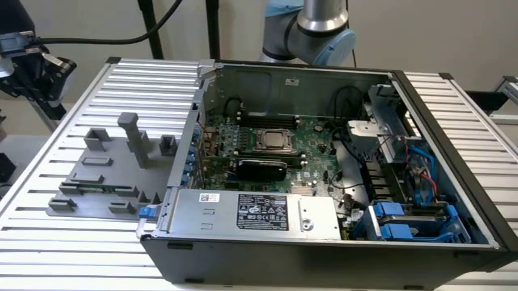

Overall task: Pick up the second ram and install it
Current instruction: 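Pick up the second ram and move it above second insertion slot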

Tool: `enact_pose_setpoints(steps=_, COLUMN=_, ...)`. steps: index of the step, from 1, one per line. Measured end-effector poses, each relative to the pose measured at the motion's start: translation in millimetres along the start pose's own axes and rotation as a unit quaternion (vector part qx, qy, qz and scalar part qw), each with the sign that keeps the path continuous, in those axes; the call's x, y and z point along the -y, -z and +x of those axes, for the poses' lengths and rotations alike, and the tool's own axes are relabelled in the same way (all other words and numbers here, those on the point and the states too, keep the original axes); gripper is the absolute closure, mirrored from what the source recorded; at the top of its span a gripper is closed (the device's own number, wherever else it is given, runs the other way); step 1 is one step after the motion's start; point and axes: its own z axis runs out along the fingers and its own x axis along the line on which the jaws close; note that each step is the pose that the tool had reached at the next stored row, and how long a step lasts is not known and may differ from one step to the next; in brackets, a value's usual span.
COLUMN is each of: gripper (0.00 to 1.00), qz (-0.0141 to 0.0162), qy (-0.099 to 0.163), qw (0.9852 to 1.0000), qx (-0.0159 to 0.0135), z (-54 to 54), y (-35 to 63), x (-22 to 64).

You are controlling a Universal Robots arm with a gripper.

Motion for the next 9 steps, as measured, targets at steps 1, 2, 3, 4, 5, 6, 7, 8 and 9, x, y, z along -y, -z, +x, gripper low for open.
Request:
enact_pose_setpoints(steps=1, gripper=1.00, qz=0.0000, qy=0.000, qw=1.0000, qx=0.0000, z=-0.2, y=-0.2, x=-0.1)
enact_pose_setpoints(steps=2, gripper=1.00, qz=0.0000, qy=0.003, qw=1.0000, qx=-0.0002, z=-1.0, y=-0.5, x=-0.1)
enact_pose_setpoints(steps=3, gripper=1.00, qz=-0.0002, qy=0.008, qw=1.0000, qx=-0.0004, z=-1.2, y=-1.3, x=-0.1)
enact_pose_setpoints(steps=4, gripper=1.00, qz=-0.0004, qy=0.015, qw=0.9999, qx=-0.0007, z=-1.3, y=-2.4, x=-0.1)
enact_pose_setpoints(steps=5, gripper=1.00, qz=-0.0005, qy=0.023, qw=0.9997, qx=-0.0010, z=-1.3, y=-3.7, x=0.0)
enact_pose_setpoints(steps=6, gripper=1.00, qz=-0.0007, qy=0.032, qw=0.9995, qx=-0.0015, z=-1.3, y=-5.2, x=0.0)
enact_pose_setpoints(steps=7, gripper=1.00, qz=-0.0009, qy=0.041, qw=0.9992, qx=-0.0020, z=-1.4, y=-6.8, x=0.2)
enact_pose_setpoints(steps=8, gripper=1.00, qz=-0.0010, qy=0.050, qw=0.9988, qx=-0.0025, z=-1.3, y=-8.2, x=0.2)
enact_pose_setpoints(steps=9, gripper=1.00, qz=-0.0013, qy=0.059, qw=0.9982, qx=-0.0029, z=-1.3, y=-9.6, x=0.3)
